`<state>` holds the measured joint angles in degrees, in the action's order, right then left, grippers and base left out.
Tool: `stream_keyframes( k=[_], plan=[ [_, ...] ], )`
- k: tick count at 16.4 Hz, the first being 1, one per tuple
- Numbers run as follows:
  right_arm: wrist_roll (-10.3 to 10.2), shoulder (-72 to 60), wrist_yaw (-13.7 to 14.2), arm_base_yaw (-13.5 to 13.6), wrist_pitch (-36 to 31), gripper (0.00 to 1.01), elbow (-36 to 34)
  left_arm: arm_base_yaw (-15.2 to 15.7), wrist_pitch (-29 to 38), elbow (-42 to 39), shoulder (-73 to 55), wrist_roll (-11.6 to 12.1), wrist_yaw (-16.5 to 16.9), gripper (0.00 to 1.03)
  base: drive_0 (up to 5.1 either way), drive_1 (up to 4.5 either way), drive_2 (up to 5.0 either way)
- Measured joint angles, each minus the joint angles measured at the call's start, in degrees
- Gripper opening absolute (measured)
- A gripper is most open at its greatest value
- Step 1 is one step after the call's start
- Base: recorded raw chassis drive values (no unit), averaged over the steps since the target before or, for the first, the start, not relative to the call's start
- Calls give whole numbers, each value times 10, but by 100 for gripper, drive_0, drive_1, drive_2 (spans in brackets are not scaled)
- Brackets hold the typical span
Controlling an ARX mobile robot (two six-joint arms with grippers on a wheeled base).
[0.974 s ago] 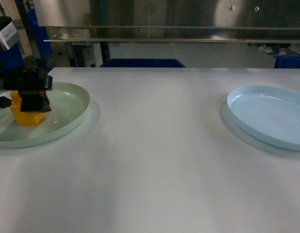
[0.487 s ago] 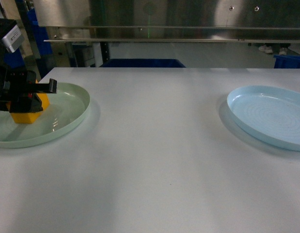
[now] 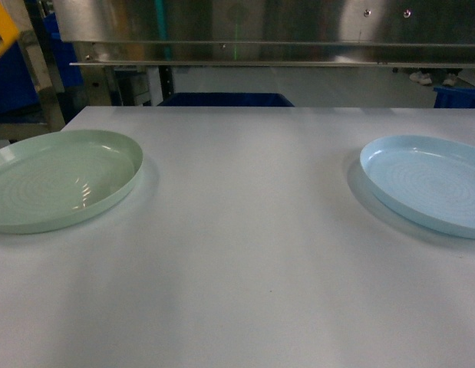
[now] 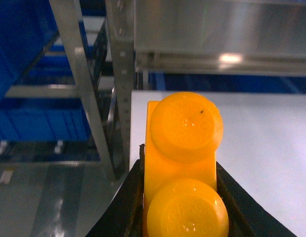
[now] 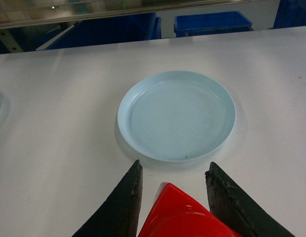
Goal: Sort and place red and yellow blocks in left bins
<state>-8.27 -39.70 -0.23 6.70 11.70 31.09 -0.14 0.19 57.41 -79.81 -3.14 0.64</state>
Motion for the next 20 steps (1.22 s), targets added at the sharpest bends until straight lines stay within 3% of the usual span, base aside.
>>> stream_keyframes(
  k=[3,6,11,14,16,20],
  plan=[
    [0,0,0,0,0,34,0,15,-29,-1,98,0,52,27,0,0,0],
    [0,0,0,0,0,34,0,28,-82,-29,159,1,53,27,0,0,0],
    [0,0,0,0,0,34,0,3,-80,-44,175,17,38,27,0,0,0],
    [0,0,0,0,0,34,0,6,-113,-50,183,16,54,27,0,0,0],
    [0,0,0,0,0,34,0,14,-96,-51,183,14,85,27,0,0,0],
    [0,0,0,0,0,34,0,15,-98,-51,183,14,90,27,-123,63,63]
  ],
)
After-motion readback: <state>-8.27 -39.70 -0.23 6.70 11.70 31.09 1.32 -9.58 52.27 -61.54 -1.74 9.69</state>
